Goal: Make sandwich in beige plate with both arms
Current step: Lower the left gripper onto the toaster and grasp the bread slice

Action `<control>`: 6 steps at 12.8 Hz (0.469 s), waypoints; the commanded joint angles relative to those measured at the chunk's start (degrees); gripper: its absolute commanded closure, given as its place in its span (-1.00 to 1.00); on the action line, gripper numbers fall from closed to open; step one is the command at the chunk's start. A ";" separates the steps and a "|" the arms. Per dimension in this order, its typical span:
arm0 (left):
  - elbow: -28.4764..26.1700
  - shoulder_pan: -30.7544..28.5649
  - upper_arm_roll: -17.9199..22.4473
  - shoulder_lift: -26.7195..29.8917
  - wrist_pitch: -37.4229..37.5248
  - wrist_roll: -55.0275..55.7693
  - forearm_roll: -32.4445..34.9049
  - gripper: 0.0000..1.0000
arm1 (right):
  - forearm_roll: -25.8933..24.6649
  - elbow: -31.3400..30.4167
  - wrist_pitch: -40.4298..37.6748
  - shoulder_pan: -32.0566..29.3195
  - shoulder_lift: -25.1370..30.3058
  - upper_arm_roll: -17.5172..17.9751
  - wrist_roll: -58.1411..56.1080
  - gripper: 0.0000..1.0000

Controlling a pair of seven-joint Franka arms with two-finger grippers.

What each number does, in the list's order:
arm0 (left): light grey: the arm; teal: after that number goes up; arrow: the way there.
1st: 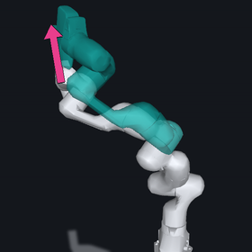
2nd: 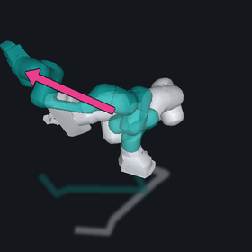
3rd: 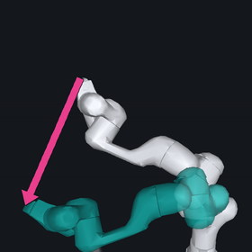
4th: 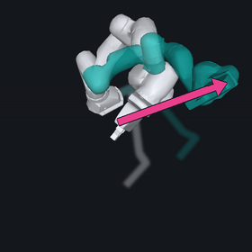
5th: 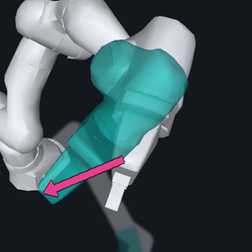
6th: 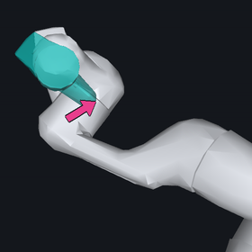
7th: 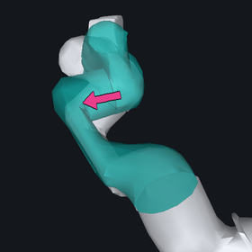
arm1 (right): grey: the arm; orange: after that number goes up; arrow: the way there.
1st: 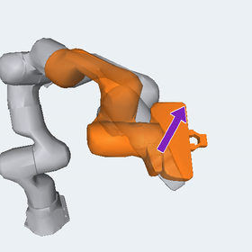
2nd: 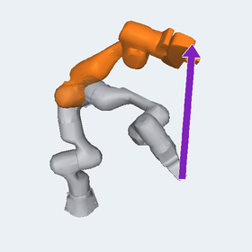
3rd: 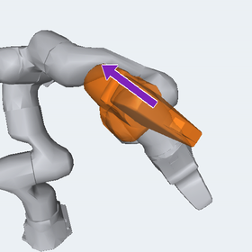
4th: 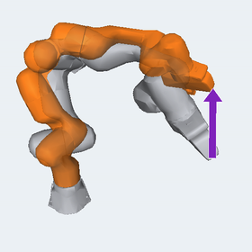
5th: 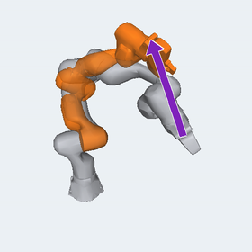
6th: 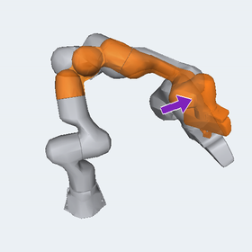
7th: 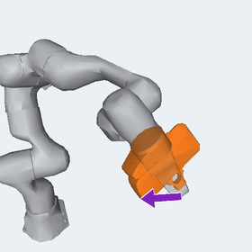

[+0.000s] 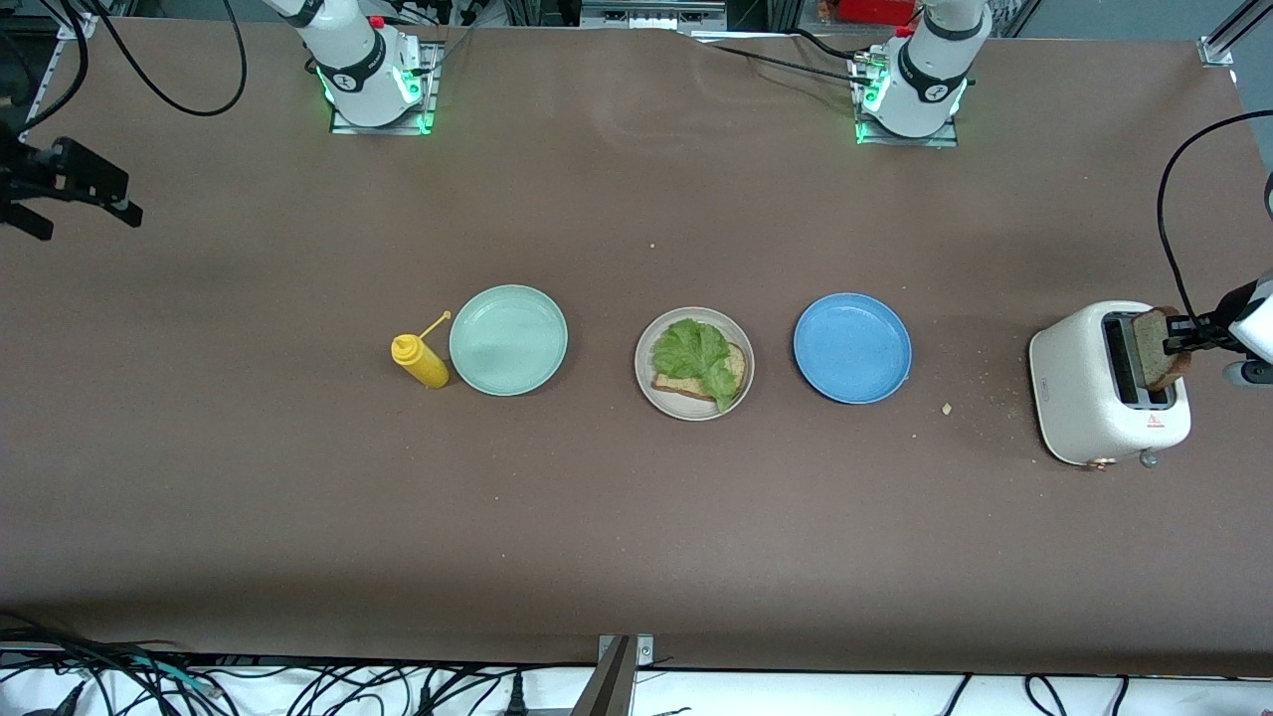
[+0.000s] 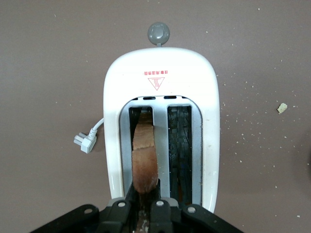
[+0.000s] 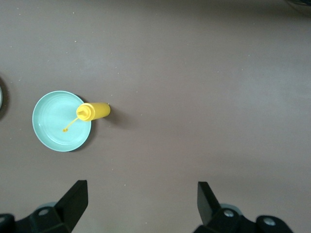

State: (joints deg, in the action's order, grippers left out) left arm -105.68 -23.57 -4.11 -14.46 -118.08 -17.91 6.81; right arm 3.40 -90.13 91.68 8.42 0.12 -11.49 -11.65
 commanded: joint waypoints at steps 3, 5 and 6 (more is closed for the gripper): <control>6.94 0.36 -3.52 3.82 9.32 -0.63 0.66 1.00 | -1.03 4.00 -3.08 0.71 -4.07 0.59 0.23 -1.00; 14.33 0.54 -7.21 3.74 17.58 -0.81 0.66 1.00 | -1.29 3.91 -5.80 1.42 -4.77 0.77 0.49 -1.00; 16.62 0.63 -9.75 3.56 22.15 -0.11 0.57 1.00 | -1.56 3.91 -5.90 1.16 -4.77 0.60 0.23 -1.00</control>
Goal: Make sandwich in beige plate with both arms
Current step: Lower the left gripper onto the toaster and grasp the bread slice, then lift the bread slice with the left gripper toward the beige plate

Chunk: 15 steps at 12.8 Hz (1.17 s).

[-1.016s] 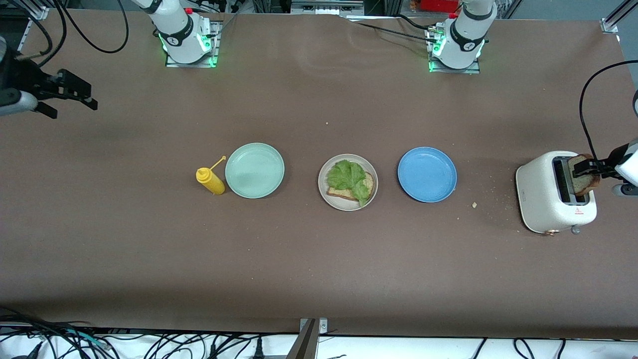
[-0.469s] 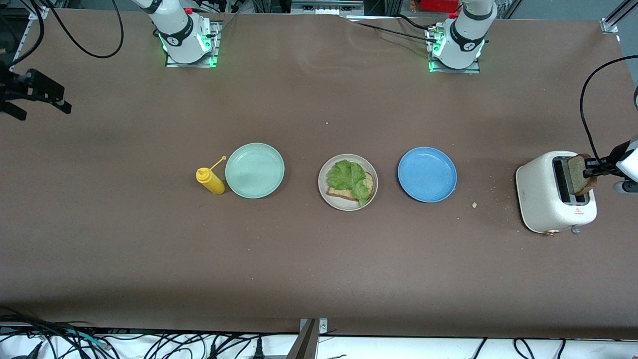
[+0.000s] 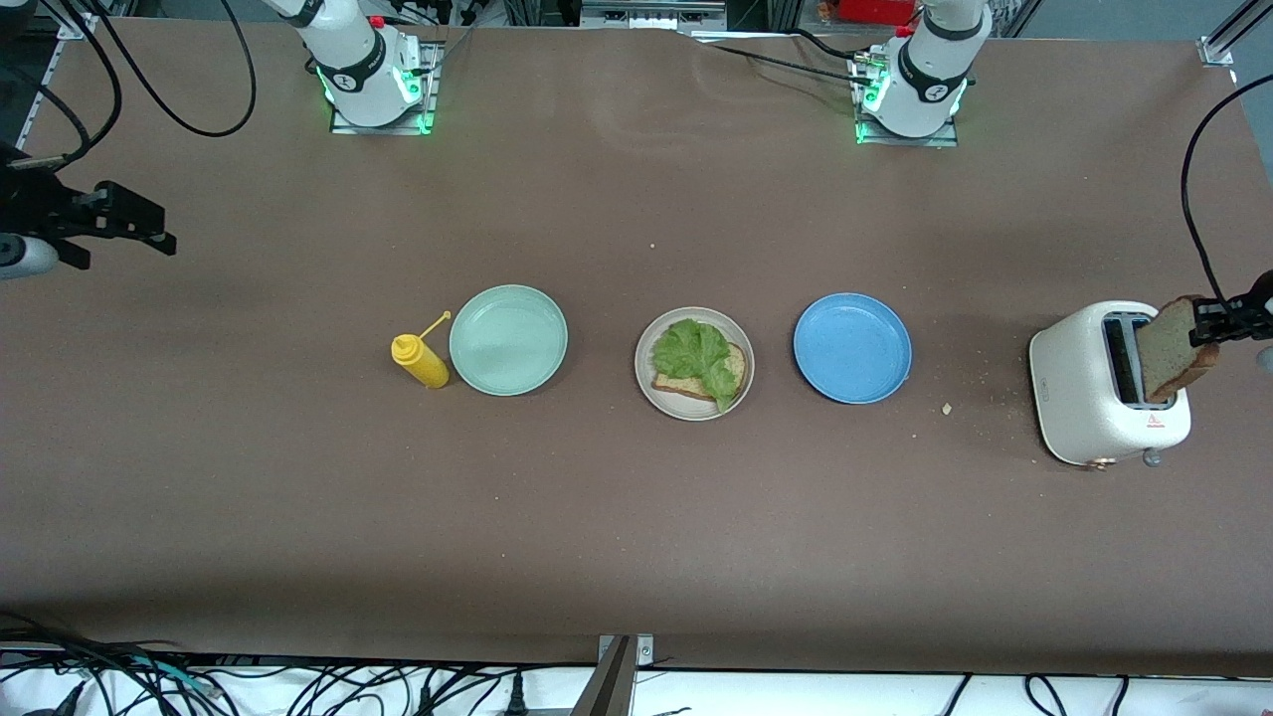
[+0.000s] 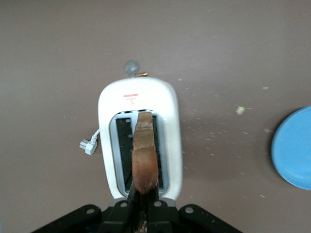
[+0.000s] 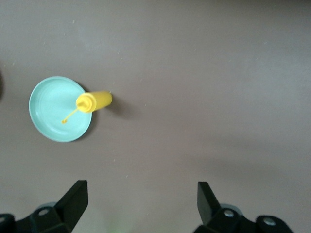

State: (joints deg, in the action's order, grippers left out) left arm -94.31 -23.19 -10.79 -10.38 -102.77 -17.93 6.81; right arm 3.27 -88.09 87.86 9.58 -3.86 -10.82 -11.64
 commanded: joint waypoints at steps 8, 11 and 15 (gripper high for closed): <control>5.36 4.37 -14.70 -5.52 10.48 9.54 -18.80 1.00 | -1.51 2.04 -4.19 0.26 -0.98 -0.08 0.21 -1.00; 5.80 5.08 -14.70 -12.36 10.22 11.86 -35.50 1.00 | -0.73 2.65 -3.48 0.26 -3.86 0.01 -1.72 -1.00; 5.80 8.50 -14.70 -21.50 6.63 4.77 -50.11 1.00 | -1.33 4.50 -3.04 0.09 -3.88 -0.16 -4.36 -1.00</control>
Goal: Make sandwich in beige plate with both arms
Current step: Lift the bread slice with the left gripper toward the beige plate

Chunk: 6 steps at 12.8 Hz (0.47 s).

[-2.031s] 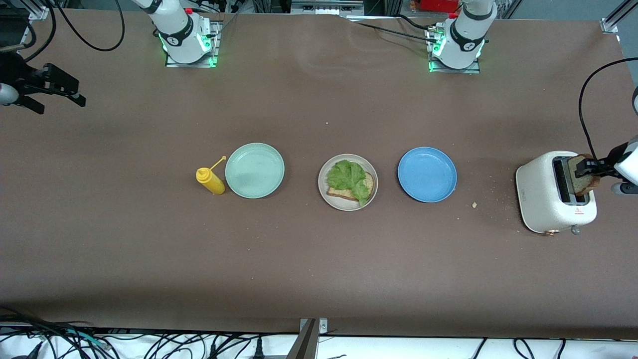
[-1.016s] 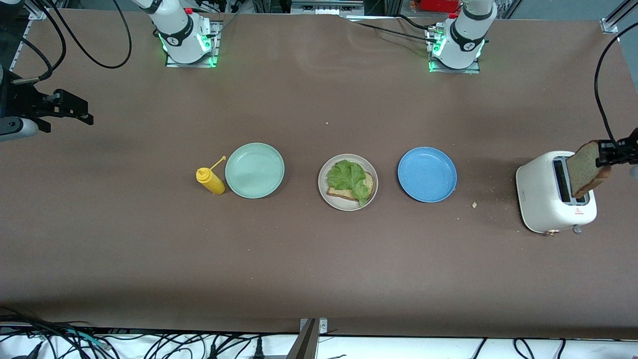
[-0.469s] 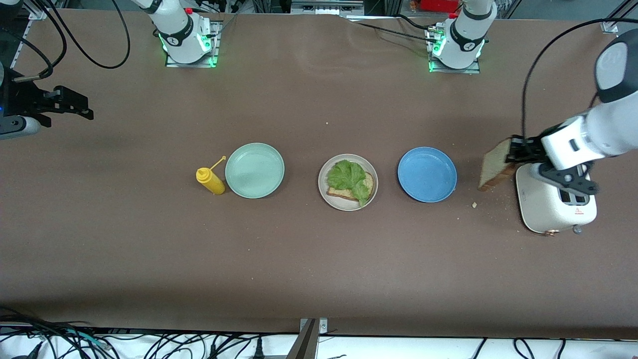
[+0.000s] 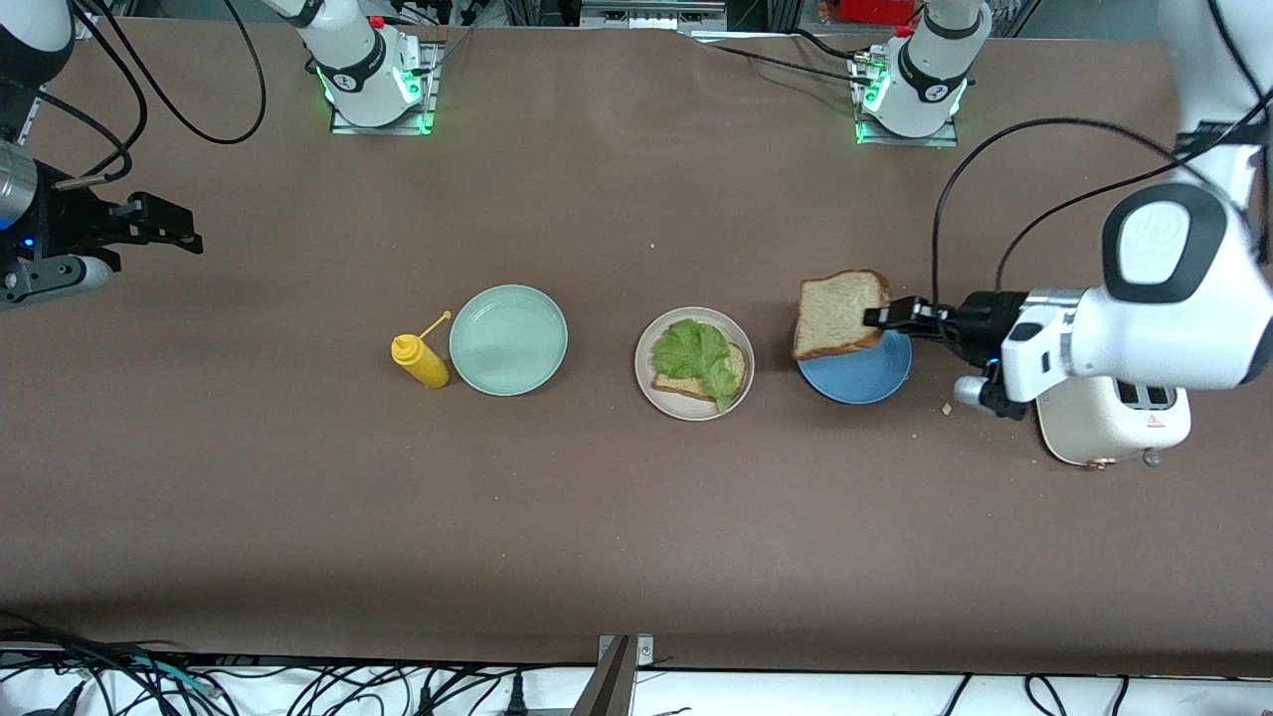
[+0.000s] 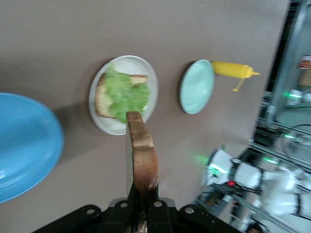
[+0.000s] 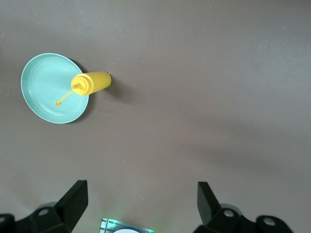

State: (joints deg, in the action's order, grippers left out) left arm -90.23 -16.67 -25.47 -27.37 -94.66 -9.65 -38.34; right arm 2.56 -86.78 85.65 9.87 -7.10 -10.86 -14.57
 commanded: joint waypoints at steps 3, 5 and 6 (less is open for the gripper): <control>1.28 6.72 -0.02 -9.79 -7.80 -10.54 -11.04 1.00 | -0.63 5.47 -1.45 -0.47 -0.46 -0.39 -1.60 -1.00; 1.10 9.28 0.07 -13.05 -10.80 -14.85 -13.50 1.00 | -0.10 5.56 -1.27 -0.56 -0.02 -2.40 -1.86 -1.00; 0.84 10.07 0.07 -14.28 -12.64 -16.96 -13.69 1.00 | -0.53 5.56 -0.92 -0.47 0.07 -2.07 -1.86 -1.00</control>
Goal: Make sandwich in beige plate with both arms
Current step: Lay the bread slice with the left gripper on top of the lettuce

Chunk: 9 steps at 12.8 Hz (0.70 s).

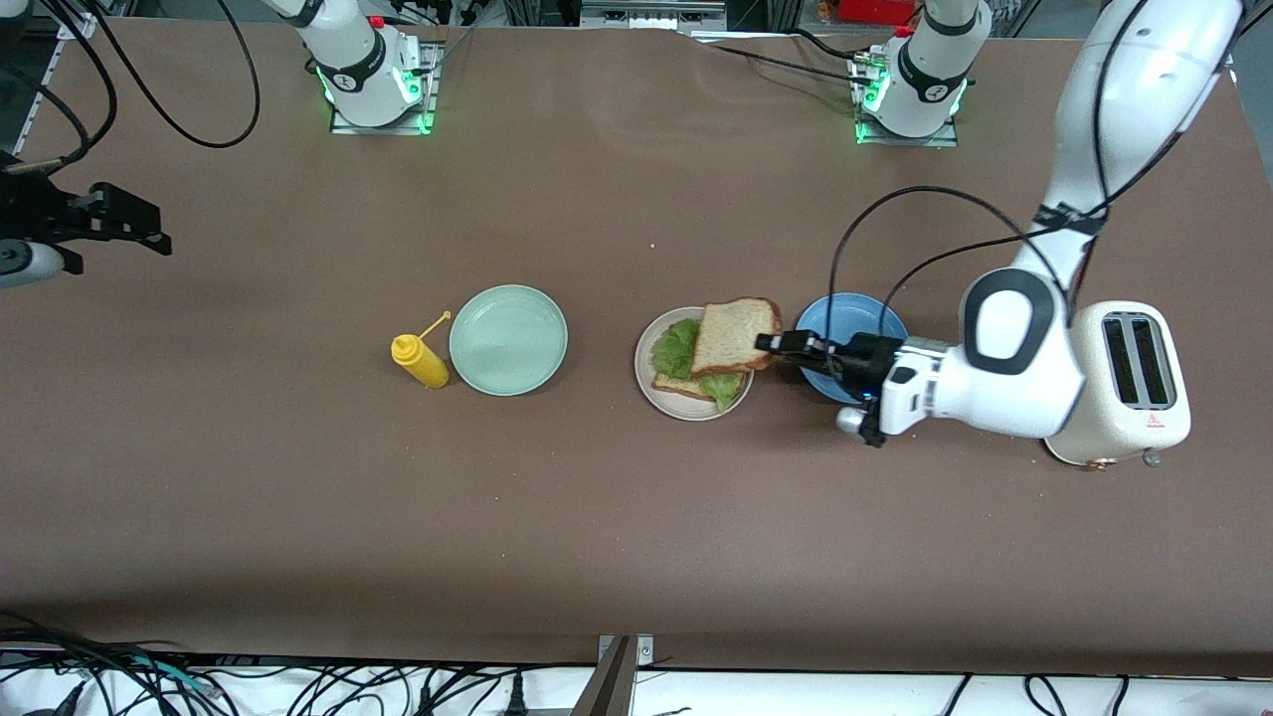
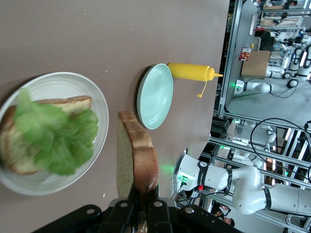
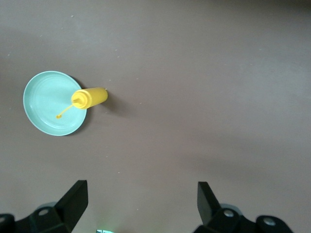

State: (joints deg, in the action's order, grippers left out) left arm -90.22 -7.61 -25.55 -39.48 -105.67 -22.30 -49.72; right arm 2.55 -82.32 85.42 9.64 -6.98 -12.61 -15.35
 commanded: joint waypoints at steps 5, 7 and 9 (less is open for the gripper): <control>0.22 1.20 0.15 -7.97 -2.53 -14.69 -5.91 1.00 | -2.38 1.82 -0.87 0.38 -0.14 0.13 -0.47 -1.00; 0.40 1.37 0.24 -8.85 -3.32 -15.22 -5.91 0.43 | -2.38 1.90 -0.61 0.38 -0.14 0.13 -0.56 -1.00; 0.31 1.46 0.24 -9.30 -4.54 -15.22 -5.74 -1.00 | -2.64 1.90 -0.52 0.38 -0.14 0.13 -0.56 -1.00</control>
State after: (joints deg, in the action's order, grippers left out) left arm -90.27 -6.29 -25.28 -48.43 -109.30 -35.79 -53.29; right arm 1.22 -81.64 85.45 9.99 -6.98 -12.70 -15.83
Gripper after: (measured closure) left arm 0.762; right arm 0.000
